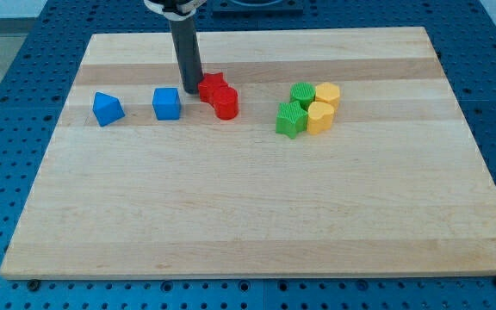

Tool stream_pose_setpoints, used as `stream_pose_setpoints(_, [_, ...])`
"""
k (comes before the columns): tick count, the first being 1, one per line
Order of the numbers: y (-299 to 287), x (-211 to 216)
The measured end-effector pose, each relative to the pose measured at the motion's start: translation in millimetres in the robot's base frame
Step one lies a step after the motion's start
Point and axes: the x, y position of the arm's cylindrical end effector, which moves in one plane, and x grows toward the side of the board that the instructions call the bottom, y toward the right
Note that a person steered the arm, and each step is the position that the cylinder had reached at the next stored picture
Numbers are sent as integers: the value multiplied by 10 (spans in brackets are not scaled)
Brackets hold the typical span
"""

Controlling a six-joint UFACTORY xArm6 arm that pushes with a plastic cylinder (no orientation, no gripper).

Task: Move your arm towards the yellow hexagon

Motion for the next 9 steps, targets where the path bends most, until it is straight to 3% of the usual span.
stream_pose_setpoints(6, [-89,444])
stream_pose_setpoints(9, [-103,398])
